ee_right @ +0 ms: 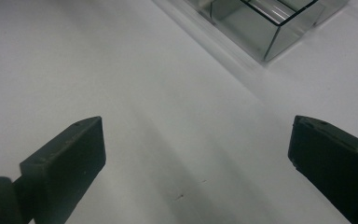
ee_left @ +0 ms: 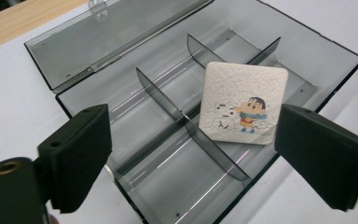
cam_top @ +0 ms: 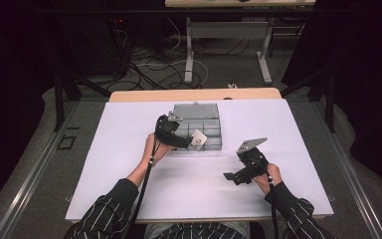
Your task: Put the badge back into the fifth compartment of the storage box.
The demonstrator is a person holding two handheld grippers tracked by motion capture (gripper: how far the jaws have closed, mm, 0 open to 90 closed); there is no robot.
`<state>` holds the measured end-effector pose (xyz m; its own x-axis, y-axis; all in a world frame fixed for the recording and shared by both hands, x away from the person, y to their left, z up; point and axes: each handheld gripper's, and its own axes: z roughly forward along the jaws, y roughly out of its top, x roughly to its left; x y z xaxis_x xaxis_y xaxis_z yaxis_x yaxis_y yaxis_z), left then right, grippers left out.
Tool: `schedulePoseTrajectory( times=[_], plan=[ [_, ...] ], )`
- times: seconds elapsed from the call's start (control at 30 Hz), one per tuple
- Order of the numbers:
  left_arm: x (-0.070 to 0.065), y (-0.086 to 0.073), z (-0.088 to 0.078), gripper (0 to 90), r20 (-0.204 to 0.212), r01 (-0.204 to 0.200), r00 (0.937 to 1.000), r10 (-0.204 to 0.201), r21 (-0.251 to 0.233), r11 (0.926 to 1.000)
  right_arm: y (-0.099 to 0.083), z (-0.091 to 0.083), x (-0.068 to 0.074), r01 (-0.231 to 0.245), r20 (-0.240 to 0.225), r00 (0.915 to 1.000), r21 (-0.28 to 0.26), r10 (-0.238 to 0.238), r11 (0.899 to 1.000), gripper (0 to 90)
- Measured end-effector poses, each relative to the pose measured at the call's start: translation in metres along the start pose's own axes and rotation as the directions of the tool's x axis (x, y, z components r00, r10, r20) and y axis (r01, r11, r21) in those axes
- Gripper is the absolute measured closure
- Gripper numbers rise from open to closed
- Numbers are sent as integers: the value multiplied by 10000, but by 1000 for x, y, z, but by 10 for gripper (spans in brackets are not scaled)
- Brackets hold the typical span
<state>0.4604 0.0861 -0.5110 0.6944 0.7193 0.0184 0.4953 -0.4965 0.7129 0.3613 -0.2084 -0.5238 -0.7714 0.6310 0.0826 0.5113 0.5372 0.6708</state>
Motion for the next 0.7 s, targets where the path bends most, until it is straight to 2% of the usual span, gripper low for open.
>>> schedulePoseTrajectory(
  times=[0.13,0.23,0.33,0.37,0.57,0.6,0.7],
  plan=[
    [1,0,0,32,-222,-68,9997,69,55,10000,-1,1,-2,109,-28,9999,-225,-110,9997,34],
    [1,0,-1,11,-345,-138,9993,140,40,9999,0,0,-2,128,-31,9999,-149,-129,9998,34],
    [2,0,-1,7,-390,-125,9992,126,8,9999,0,0,-1,64,-48,10000,-24,-64,10000,34],
    [2,0,-1,7,-407,-135,9991,136,22,9999,0,1,-1,145,-10,9999,-211,-146,9997,34],
    [5,-1,-1,9,-627,-105,9980,105,3,9999,0,1,-2,135,-57,9999,-211,-136,9997,35],
    [5,-2,-1,9,-667,-71,9977,71,-8,10000,0,0,-2,152,-73,9999,0,-152,9999,35],
    [7,-2,-1,12,-808,-44,9967,35,-103,9999,0,1,0,-60,10,10000,-30,60,10000,35]
  ],
)
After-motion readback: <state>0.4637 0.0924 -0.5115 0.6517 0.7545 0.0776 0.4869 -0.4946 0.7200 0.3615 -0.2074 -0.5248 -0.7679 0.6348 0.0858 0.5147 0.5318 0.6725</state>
